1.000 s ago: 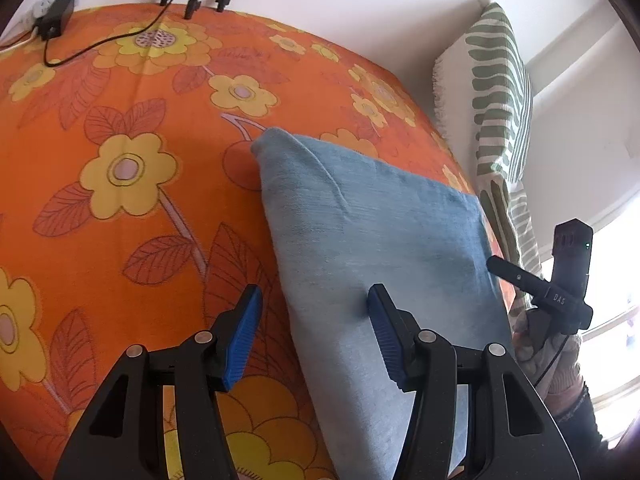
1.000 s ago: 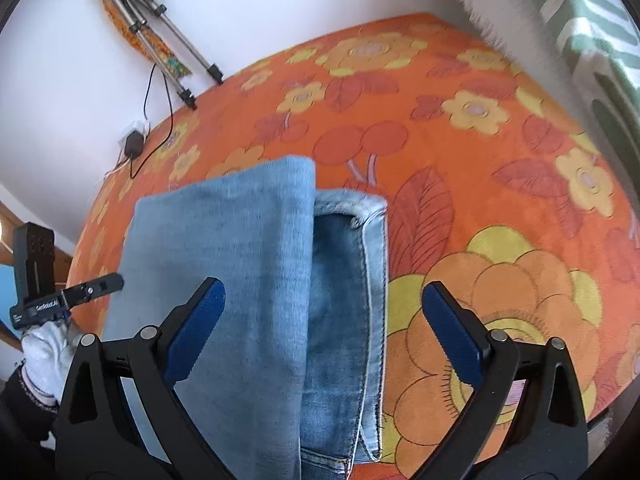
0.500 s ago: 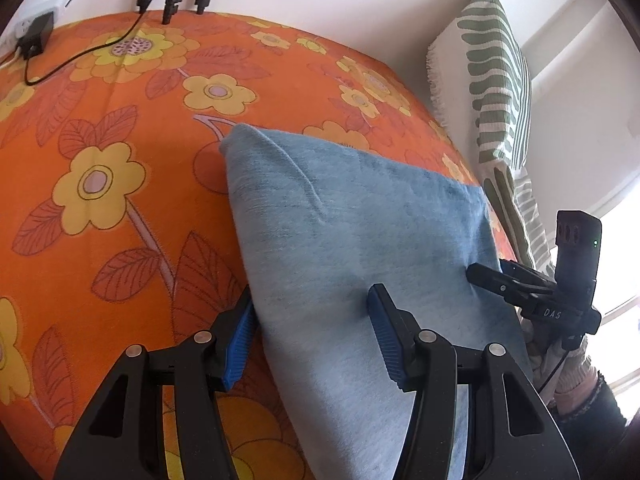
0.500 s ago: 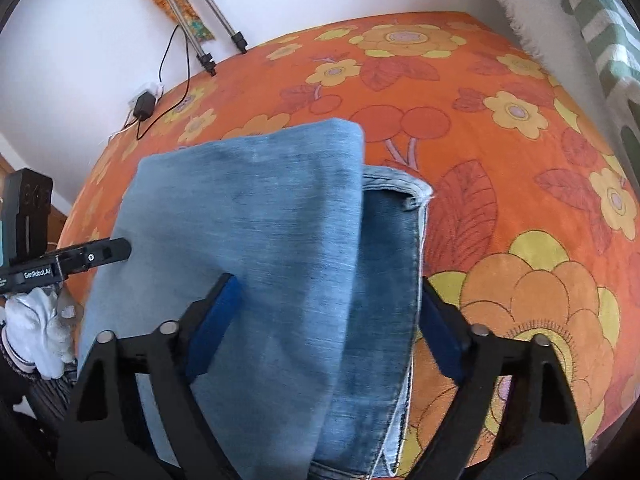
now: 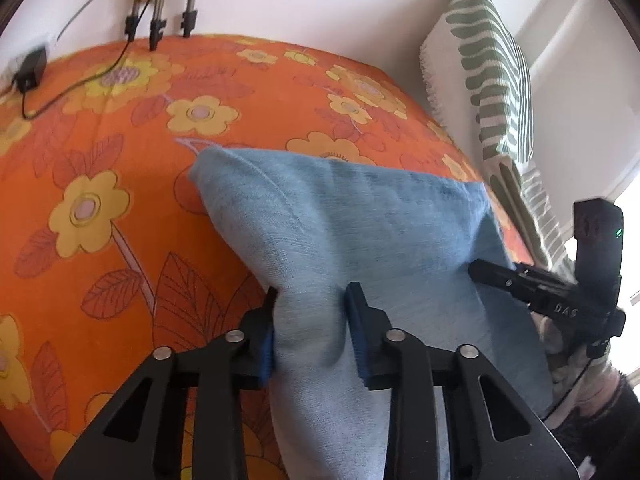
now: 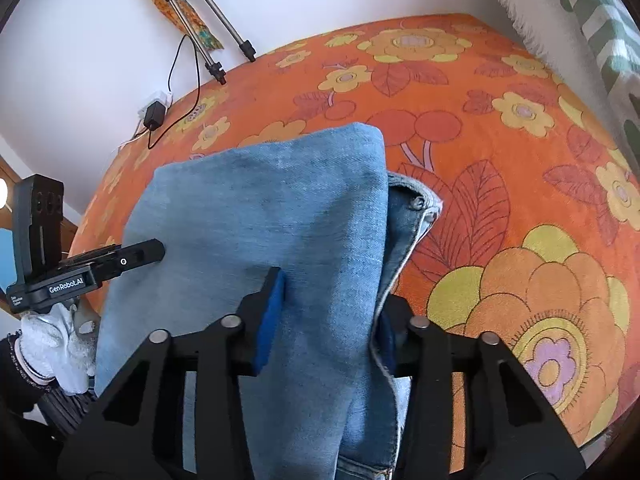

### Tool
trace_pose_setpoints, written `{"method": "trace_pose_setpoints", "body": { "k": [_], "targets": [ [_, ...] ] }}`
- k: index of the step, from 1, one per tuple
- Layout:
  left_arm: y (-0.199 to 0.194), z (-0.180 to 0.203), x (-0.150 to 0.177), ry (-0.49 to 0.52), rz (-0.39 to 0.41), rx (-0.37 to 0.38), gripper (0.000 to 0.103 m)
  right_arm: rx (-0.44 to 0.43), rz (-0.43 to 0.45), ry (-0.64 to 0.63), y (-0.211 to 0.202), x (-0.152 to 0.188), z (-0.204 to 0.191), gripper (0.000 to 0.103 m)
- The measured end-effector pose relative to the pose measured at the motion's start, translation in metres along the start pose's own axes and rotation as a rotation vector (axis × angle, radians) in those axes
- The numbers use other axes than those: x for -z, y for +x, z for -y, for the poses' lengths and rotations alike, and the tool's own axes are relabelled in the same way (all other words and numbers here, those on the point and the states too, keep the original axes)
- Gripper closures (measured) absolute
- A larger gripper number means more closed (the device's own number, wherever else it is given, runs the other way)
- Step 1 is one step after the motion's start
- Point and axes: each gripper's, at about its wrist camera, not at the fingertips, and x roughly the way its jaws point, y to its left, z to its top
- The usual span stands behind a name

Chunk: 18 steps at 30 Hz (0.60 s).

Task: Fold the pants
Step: 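Grasp the folded jeans with the left tool while the right tool grasps beside it, then lift the folded jeans and carry them toward the striped pillow with both tools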

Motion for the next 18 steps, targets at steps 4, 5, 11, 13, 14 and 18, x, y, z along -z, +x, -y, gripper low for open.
{"method": "trace_pose_setpoints", "body": {
  "k": [4,5,11,13,14,18],
  "targets": [
    [0.0,0.007,0.0,0.034,0.01,-0.03,0.081,0.019,0.013,-0.001,-0.004,0.0,-0.004,0.069],
    [0.0,0.007,-0.001,0.033,0.011,-0.029,0.082,0.025,0.015,-0.001,-0.004,0.0,-0.005,0.07],
    [-0.006,0.011,-0.002,0.048,0.032,-0.027,0.085,0.056,0.029,-0.008,-0.009,0.0,-0.012,0.075],
    [-0.007,0.012,-0.003,0.051,0.038,-0.029,0.085,0.075,0.038,-0.032,-0.012,0.0,-0.017,0.077],
    [-0.008,0.013,-0.003,0.051,0.041,-0.03,0.086,0.084,0.041,-0.043,-0.013,0.001,-0.019,0.077],
    [-0.011,0.019,-0.003,0.071,0.057,-0.032,0.086,0.095,0.049,-0.048,-0.016,0.0,-0.023,0.079]
  ]
}}
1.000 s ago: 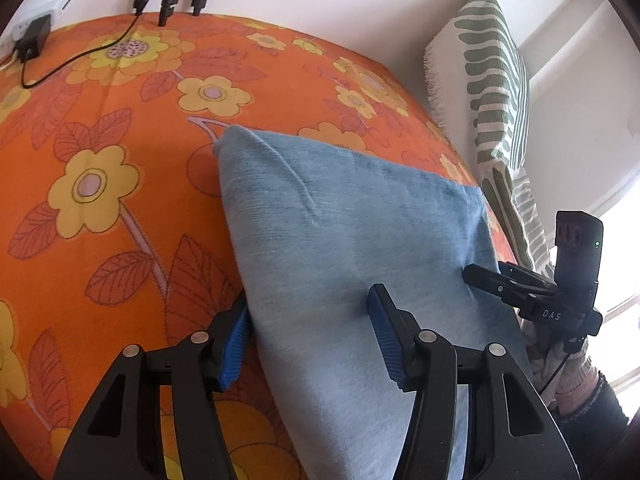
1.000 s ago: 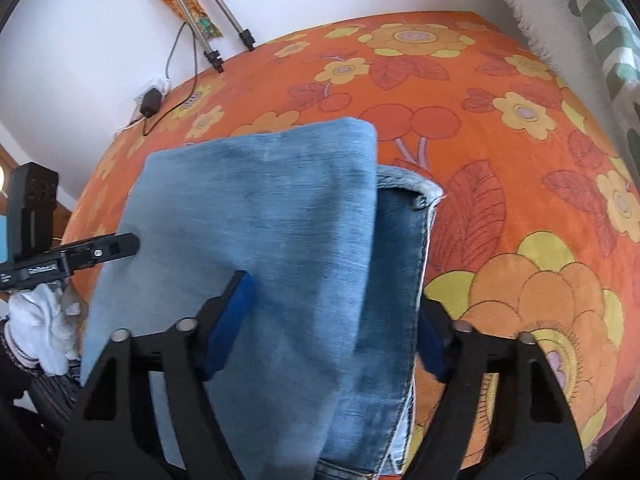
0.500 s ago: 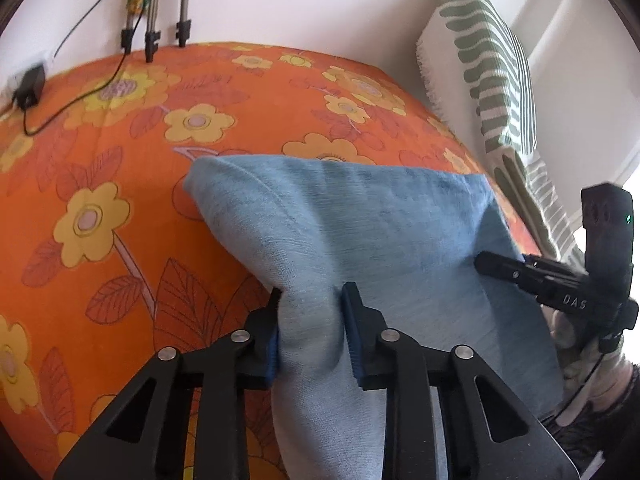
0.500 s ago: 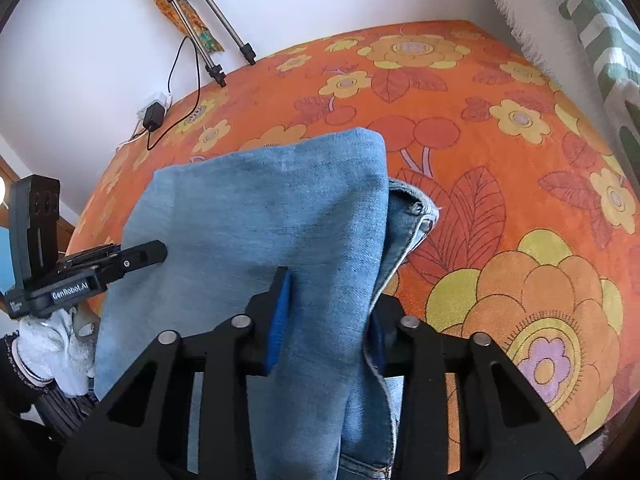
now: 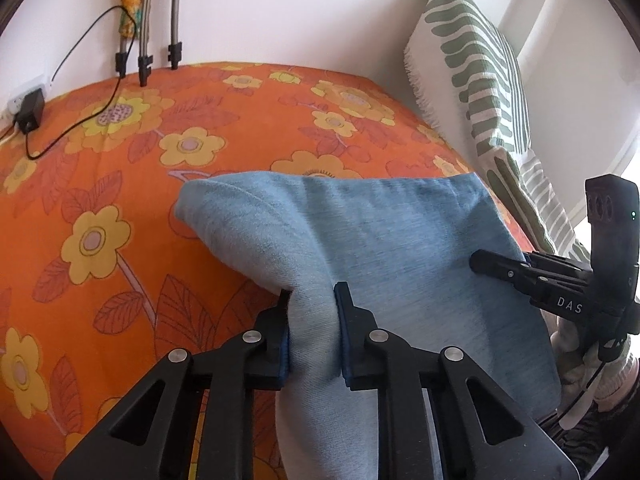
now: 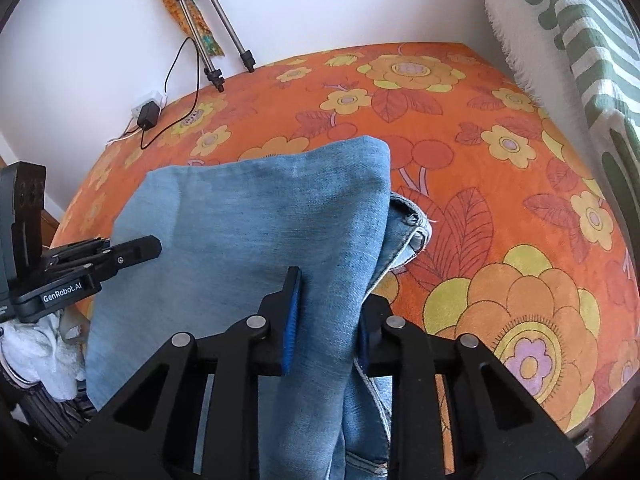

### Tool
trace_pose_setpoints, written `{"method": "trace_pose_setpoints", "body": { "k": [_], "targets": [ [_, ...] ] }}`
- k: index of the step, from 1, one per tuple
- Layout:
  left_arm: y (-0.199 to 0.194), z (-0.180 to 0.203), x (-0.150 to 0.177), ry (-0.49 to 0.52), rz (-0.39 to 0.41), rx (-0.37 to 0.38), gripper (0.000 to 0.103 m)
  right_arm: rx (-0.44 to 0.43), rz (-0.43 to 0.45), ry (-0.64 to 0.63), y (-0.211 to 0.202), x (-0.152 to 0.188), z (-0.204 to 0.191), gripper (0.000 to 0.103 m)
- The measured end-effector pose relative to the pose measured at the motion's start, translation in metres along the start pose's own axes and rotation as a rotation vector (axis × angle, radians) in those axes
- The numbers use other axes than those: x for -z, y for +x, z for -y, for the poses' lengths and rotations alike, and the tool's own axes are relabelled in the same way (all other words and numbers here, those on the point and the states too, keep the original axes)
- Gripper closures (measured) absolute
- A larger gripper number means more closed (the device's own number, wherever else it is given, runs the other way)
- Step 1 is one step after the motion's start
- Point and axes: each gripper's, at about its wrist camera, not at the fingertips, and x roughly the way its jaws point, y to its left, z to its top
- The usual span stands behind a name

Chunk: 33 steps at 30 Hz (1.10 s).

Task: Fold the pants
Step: 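Lift the folded jeans and carry them toward the striped pillow with both tools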

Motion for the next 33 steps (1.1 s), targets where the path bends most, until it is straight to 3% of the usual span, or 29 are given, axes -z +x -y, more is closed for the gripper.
{"method": "trace_pose_setpoints", "body": {
  "k": [13,19,25,26,28,33],
  "targets": [
    [-0.01,0.017,-0.001,0.069,0.053,-0.014,0.087,0.029,0.031,-0.054,-0.01,-0.001,-0.015,0.081],
    [-0.007,0.012,-0.001,0.056,0.042,-0.011,0.087,-0.01,0.017,0.013,-0.006,0.003,-0.001,0.079],
    [-0.004,0.009,-0.001,0.043,0.032,-0.009,0.087,0.055,0.0,-0.037,0.006,0.006,0.007,0.043],
    [-0.004,0.01,-0.001,0.045,0.032,-0.009,0.087,0.083,0.003,-0.057,0.008,0.006,0.006,0.034],
    [-0.003,0.01,0.0,0.045,0.031,-0.01,0.087,0.095,-0.003,-0.055,0.012,0.005,0.01,0.029],
    [-0.001,0.008,0.0,0.04,0.026,-0.007,0.087,-0.02,-0.037,0.053,0.023,0.004,0.033,0.023]
  ]
}}
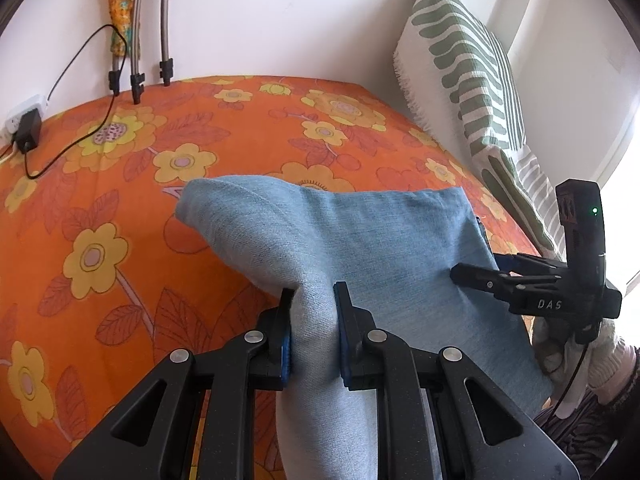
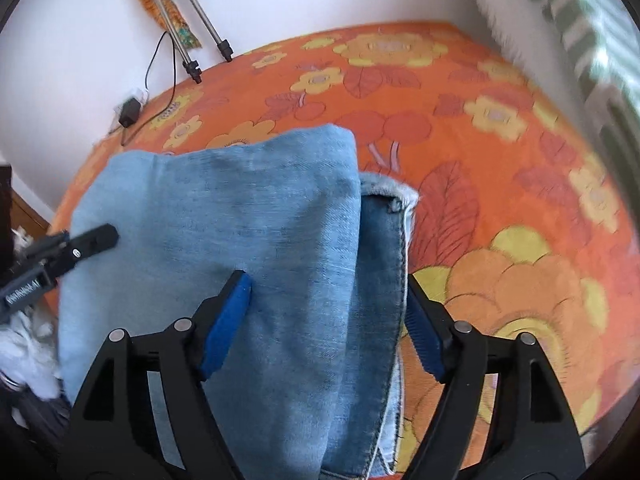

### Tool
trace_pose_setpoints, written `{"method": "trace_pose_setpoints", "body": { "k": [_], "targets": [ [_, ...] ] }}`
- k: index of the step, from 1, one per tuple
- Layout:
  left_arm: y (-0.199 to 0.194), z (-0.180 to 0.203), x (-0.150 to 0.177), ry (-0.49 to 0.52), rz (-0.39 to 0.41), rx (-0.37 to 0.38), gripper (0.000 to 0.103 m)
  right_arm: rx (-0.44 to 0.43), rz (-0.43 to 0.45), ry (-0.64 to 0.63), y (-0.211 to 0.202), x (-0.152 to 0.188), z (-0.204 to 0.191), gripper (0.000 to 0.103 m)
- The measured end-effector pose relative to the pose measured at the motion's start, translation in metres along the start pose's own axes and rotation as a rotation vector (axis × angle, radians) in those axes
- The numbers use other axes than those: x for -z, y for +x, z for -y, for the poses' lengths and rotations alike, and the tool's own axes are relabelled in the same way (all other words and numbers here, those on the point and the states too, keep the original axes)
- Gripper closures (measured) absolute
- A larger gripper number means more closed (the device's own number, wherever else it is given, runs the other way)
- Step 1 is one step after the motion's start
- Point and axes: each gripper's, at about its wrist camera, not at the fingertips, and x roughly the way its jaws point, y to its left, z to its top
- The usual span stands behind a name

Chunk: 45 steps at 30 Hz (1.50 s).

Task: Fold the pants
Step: 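Lift the folded jeans and carry them toward the striped pillow with both tools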

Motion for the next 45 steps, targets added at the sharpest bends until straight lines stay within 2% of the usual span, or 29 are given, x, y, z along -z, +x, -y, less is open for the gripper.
{"method": "trace_pose_setpoints", "body": {
  "k": [1,2,4,5,6,9,12,14,20,30,38,45],
  "targets": [
    [0.001,0.0,0.0,-0.003,-0.002,0.0,0.087,-0.013,0.0,0.0,0.001,0.0,0.001,0.023],
    [0.001,-0.001,0.0,-0.006,-0.002,0.002,0.087,-0.015,0.001,-0.003,0.001,-0.001,0.0,0.027],
    [0.001,-0.001,0.0,-0.011,-0.002,0.005,0.087,-0.069,0.005,0.013,0.002,0.0,0.0,0.05],
    [0.002,-0.001,0.0,-0.012,-0.001,0.006,0.087,-0.108,-0.003,0.041,0.003,-0.001,0.001,0.055],
    [0.001,0.0,-0.001,-0.013,0.0,0.006,0.087,-0.111,-0.002,0.049,0.003,-0.001,0.001,0.061],
    [-0.001,0.002,-0.002,-0.013,0.007,0.013,0.087,-0.115,0.009,0.053,-0.002,0.0,-0.003,0.073],
    [-0.008,0.002,-0.003,-0.024,0.021,0.028,0.088,-0.072,0.047,0.003,-0.014,0.0,-0.018,0.078],
    [-0.013,0.003,-0.004,-0.023,0.032,0.031,0.088,-0.033,0.082,-0.05,-0.025,0.001,-0.032,0.08],
    [-0.03,0.004,-0.006,-0.025,0.072,0.032,0.089,-0.003,0.171,-0.151,-0.053,-0.005,-0.066,0.082],
    [-0.055,0.007,-0.024,-0.019,0.159,0.044,0.09,0.024,0.272,-0.205,-0.081,-0.018,-0.087,0.082],
    [-0.064,0.016,-0.062,0.009,0.223,0.046,0.091,0.04,0.348,-0.217,-0.104,-0.05,-0.089,0.082],
    [-0.061,0.029,-0.11,0.047,0.273,0.049,0.091,0.075,0.417,-0.238,-0.118,-0.091,-0.083,0.082]
  ]
}}
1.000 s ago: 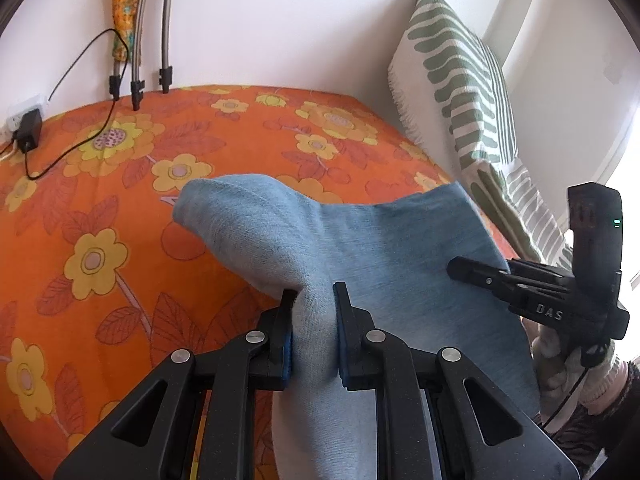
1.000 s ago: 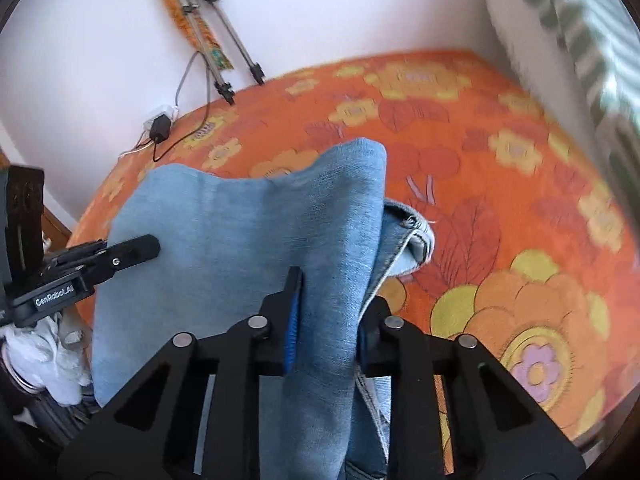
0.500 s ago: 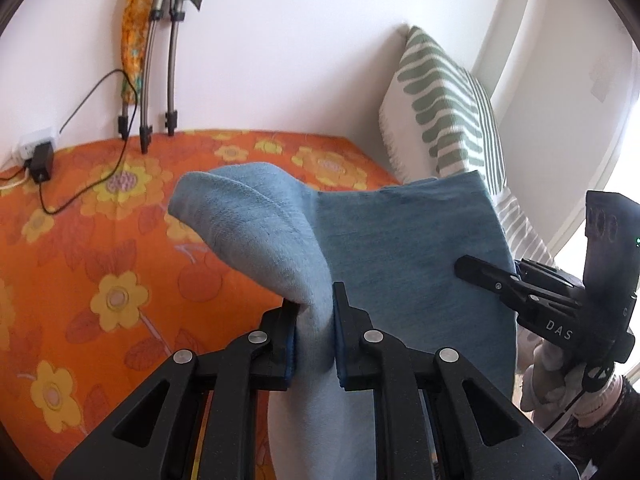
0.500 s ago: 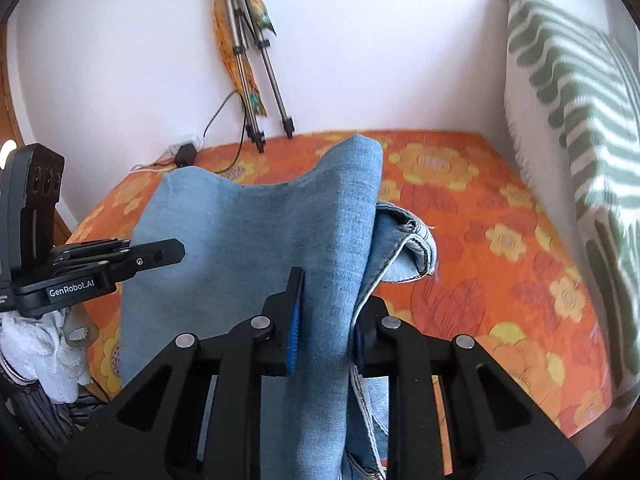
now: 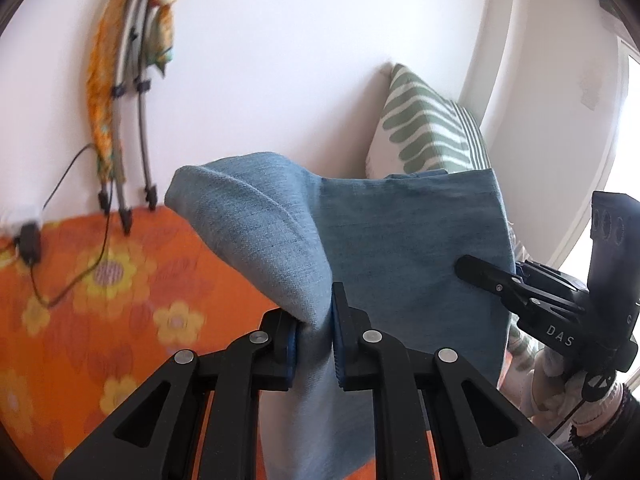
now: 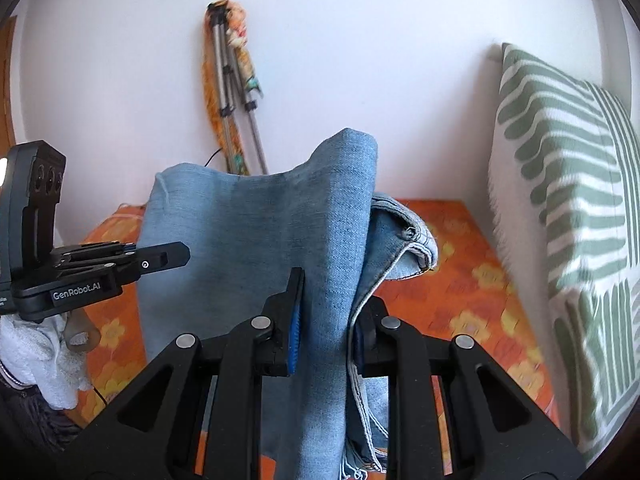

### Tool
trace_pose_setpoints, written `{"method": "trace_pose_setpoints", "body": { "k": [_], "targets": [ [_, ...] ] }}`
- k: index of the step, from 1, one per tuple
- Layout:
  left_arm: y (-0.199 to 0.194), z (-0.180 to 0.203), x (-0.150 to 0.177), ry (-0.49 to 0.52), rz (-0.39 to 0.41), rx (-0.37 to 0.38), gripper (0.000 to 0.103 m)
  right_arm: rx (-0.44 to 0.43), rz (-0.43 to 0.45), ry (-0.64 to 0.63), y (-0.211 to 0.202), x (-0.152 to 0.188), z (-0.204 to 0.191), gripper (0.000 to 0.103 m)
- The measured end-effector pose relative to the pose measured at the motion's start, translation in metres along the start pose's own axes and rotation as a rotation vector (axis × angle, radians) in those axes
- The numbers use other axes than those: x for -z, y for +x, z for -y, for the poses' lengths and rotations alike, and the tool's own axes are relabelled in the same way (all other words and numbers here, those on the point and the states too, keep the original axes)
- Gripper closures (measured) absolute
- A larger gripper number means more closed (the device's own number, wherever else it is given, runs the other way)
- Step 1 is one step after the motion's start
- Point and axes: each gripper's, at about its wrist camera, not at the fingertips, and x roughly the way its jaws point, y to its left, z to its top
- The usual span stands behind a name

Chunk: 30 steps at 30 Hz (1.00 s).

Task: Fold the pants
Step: 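Lift the folded jeans and carry them toward the striped pillow with both tools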

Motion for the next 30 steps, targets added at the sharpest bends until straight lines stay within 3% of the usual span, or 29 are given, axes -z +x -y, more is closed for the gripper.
{"method": "trace_pose_setpoints", "body": {
  "k": [10,17,30],
  "targets": [
    [0.063,0.01,-0.063,0.03,0.055,0.021,0.091,0.068,0.024,-0.02,0.047,-0.066,0.057,0.082],
    [0.128,0.001,-0.089,0.023,0.07,0.015,0.091,0.106,0.003,-0.032,0.11,-0.102,0.099,0.082],
    [0.254,-0.031,-0.104,0.001,-0.003,-0.01,0.091,0.096,-0.115,0.005,0.245,-0.107,0.174,0.082]
  ]
}}
